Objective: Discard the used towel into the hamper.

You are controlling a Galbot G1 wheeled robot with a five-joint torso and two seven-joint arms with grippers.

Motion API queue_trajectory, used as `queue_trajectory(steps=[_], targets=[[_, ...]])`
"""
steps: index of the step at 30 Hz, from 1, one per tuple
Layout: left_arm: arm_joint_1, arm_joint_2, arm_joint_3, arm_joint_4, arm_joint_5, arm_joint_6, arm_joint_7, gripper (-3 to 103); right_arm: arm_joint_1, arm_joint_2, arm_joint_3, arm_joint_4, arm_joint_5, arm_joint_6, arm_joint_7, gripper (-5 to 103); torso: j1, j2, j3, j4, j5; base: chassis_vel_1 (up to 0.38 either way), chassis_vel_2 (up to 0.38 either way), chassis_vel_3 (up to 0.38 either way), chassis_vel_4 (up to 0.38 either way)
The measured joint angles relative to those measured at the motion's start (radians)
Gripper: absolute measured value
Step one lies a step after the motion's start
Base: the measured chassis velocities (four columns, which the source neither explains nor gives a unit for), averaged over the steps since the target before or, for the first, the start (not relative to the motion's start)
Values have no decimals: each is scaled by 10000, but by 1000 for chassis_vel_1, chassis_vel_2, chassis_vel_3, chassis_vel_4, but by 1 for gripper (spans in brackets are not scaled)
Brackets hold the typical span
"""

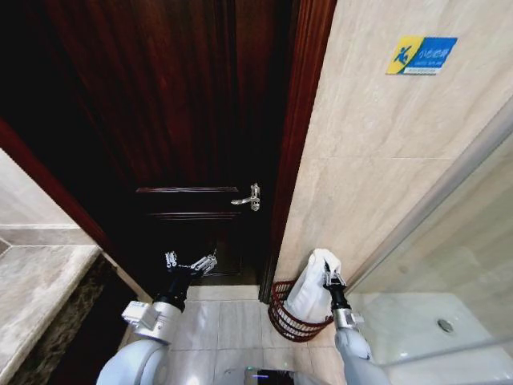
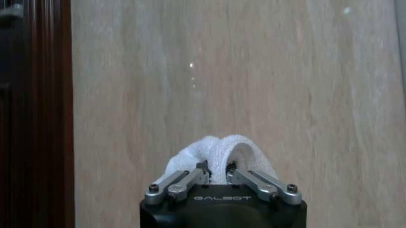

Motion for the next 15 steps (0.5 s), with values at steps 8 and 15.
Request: queue_trajectory(steps=[8,15], targets=[[0,0,0,0,0,0,0,97,170,140,-23,-984,-316,396,-112,9,0,0,0,-2,1,0,0,0,0],[0,0,0,0,0,0,0,97,347,173,-40,-1548,-400,547,-187,9,0,0,0,-1,-1,0,0,0,0]])
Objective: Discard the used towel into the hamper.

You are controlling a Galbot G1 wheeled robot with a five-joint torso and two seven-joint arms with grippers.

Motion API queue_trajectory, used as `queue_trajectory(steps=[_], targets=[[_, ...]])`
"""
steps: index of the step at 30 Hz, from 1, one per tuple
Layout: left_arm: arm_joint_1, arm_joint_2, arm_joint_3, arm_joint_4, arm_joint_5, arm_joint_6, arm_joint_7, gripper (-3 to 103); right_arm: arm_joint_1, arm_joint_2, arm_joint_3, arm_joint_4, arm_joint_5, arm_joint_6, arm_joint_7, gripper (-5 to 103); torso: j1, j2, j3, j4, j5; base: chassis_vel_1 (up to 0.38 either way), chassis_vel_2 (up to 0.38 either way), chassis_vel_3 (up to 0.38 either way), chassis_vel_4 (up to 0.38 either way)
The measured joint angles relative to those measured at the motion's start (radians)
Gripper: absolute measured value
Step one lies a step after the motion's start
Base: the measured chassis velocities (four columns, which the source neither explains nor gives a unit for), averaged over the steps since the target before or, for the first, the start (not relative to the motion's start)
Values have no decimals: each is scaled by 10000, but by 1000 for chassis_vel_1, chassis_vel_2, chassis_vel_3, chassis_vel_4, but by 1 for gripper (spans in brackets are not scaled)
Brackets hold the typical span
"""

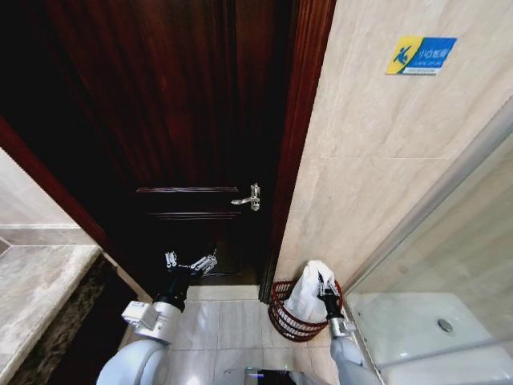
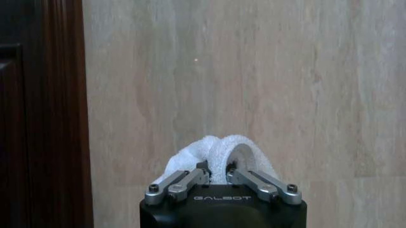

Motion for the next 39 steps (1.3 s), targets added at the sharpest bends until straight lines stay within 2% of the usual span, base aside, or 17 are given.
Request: queue_trajectory(steps=[9,27,31,32,34,35,39], targets=[[0,0,0,0,0,0,0,97,952,213,33,-2149,-342,15,-497,9,0,0,0,0,3,0,0,0,0],[0,0,0,0,0,0,0,97,1949,297,220,-4450,-764,8,-910,9,-1,0,0,-2,0,0,0,0,0],[0,0,0,0,0,0,0,97,2439,235,296,-5456,-953,-7,-941,9,-1,-1,0,0,1,0,0,0,0],[0,0,0,0,0,0,0,97,2508,222,304,-5593,-1013,-78,-961,9,0,0,0,0,1,0,0,0,0],[0,0,0,0,0,0,-1,97,2653,215,311,-5821,-1111,-690,-1045,9,0,-1,0,0,1,0,0,0,0],[0,0,0,0,0,0,-1,97,2653,215,311,-5821,-1111,-690,-1045,9,0,-1,0,0,1,0,0,0,0],[0,1,0,0,0,0,0,97,2868,229,331,-6067,-1115,-1438,-1268,9,-1,0,0,1,0,0,0,0,0]])
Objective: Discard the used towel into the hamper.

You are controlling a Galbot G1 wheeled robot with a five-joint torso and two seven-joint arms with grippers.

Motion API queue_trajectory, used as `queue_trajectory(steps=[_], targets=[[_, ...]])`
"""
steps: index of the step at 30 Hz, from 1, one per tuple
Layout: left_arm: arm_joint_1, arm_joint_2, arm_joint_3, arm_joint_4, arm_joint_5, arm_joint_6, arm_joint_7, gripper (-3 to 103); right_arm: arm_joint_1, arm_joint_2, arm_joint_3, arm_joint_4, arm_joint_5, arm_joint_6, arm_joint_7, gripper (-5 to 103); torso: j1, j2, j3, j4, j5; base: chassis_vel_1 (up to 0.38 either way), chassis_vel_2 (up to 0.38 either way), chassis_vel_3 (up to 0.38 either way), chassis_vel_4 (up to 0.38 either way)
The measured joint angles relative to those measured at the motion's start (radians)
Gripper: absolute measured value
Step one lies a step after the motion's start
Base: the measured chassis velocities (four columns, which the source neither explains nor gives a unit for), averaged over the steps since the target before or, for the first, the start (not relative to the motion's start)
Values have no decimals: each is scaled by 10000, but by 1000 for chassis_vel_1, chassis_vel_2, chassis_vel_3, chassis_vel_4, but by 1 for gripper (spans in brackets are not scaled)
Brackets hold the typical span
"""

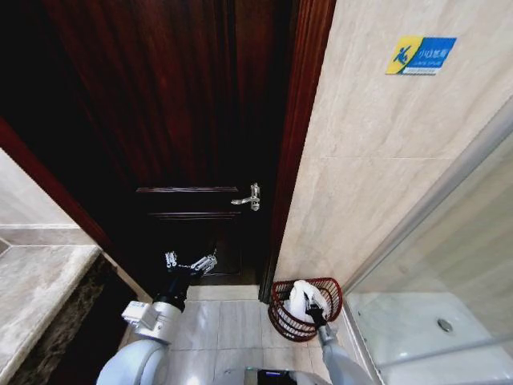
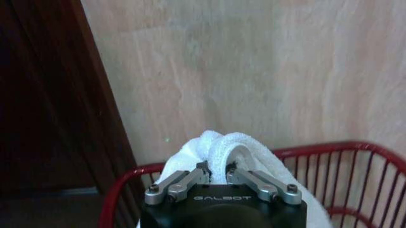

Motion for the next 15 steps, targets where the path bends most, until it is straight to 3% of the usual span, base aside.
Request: queue_trajectory(steps=[15], targets=[[0,0,0,0,0,0,0,97,1060,-99,93,-1133,-870,-2565,-371,9,0,0,0,0,1,0,0,0,0]])
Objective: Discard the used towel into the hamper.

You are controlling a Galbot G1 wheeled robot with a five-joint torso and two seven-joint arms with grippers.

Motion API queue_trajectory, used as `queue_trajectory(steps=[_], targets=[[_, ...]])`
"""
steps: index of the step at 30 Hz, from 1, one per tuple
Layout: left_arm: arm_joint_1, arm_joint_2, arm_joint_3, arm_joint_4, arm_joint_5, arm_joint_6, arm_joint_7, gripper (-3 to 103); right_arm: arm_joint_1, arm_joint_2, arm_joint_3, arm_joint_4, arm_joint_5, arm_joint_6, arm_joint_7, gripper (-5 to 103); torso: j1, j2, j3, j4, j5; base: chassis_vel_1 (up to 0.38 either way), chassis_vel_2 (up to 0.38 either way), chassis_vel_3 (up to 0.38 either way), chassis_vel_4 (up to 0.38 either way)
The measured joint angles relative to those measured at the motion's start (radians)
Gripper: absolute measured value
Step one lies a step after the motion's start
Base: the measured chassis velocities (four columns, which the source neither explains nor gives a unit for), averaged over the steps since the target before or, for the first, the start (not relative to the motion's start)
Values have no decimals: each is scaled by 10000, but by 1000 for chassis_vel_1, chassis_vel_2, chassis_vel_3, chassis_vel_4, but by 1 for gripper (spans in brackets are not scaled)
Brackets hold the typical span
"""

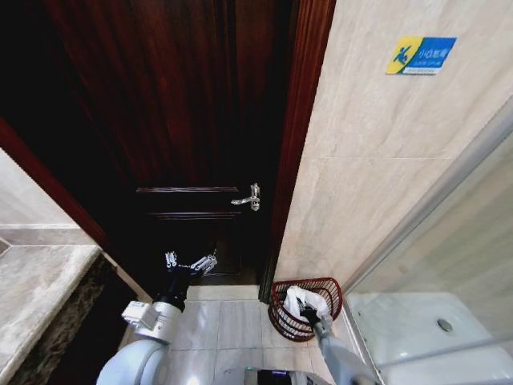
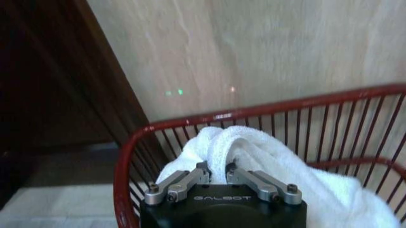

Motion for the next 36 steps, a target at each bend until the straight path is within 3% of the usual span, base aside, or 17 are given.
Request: queue_trajectory(steps=[1,4,9,13,16,23,25,31,33,36], targets=[[0,0,0,0,0,0,0,97,122,-8,-5,-25,-52,-648,-21,9,0,0,0,0,0,0,0,0,0],[0,0,0,0,0,0,0,97,331,-23,-32,-156,-270,-1239,-134,9,0,0,0,-2,-1,0,0,0,0],[0,0,0,0,0,0,0,97,603,20,-48,-319,-620,-1489,-151,9,0,0,0,-1,0,0,0,0,0],[0,0,0,0,0,0,0,97,992,89,-41,-674,-1352,-1521,142,22,0,0,0,-1,-2,0,0,0,0],[0,0,0,0,0,0,0,97,1324,266,-15,-893,-2224,-1477,1107,38,0,0,0,-1,-1,0,0,0,0],[0,0,0,0,0,0,0,97,1038,451,28,-505,-3561,-1119,1612,60,0,0,0,0,-1,0,0,0,0],[0,0,0,0,0,0,0,97,616,407,32,-79,-3276,-1135,1440,71,0,0,0,-2,2,0,0,0,0],[0,0,0,0,0,0,0,97,-25,46,56,717,-1878,-1181,1416,87,-2,0,0,-1,1,0,0,0,0],[0,-1,0,0,0,0,0,97,-819,-164,38,2085,-1424,-1480,1849,96,-1,0,-1,-1,-4,0,0,0,0],[0,0,0,0,0,0,0,97,-1399,-255,-6,3194,-1025,-1869,1939,99,-1,0,0,-5,2,0,0,0,0]])
